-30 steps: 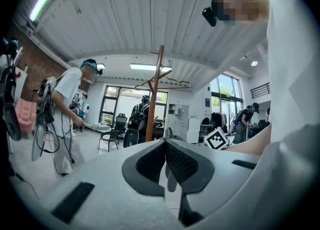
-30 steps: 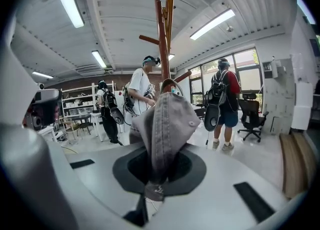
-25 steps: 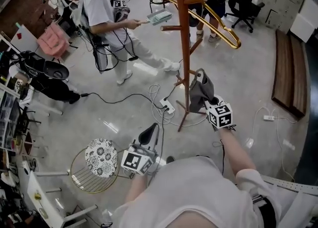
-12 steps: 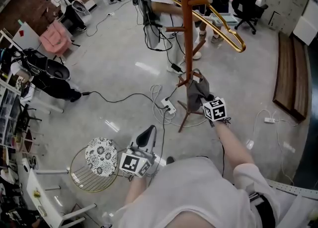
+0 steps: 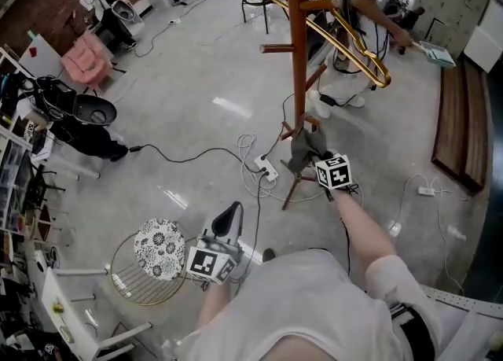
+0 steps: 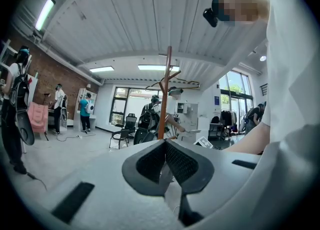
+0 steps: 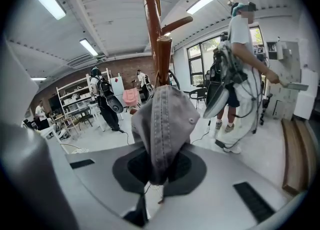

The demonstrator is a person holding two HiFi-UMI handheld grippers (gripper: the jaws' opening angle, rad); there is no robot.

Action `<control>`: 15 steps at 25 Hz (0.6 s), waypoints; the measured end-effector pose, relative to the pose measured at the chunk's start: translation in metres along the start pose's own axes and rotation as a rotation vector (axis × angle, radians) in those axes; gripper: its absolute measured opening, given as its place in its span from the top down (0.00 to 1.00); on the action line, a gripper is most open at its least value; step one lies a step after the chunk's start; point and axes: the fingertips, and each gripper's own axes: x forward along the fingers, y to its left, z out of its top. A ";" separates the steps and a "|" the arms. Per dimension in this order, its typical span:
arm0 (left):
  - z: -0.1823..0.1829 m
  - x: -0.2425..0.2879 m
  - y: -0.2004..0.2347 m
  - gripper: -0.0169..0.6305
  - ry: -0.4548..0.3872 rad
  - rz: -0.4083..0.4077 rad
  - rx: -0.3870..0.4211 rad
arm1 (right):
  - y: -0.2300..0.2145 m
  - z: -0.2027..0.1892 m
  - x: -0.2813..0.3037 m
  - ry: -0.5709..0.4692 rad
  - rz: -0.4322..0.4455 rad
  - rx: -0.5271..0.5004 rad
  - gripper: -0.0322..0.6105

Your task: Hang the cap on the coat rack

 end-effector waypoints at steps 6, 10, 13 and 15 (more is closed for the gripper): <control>-0.002 0.002 0.004 0.96 0.002 0.005 0.000 | -0.002 0.000 0.007 0.010 -0.003 -0.011 0.92; -0.003 0.003 0.004 0.96 0.004 0.004 0.000 | -0.001 -0.002 0.008 0.009 -0.001 -0.002 0.92; 0.000 0.003 0.003 0.96 -0.001 0.008 -0.002 | 0.000 -0.003 0.007 0.008 -0.002 -0.002 0.92; 0.001 0.002 0.003 0.96 -0.001 0.007 0.000 | 0.000 -0.002 0.006 0.007 -0.005 -0.006 0.92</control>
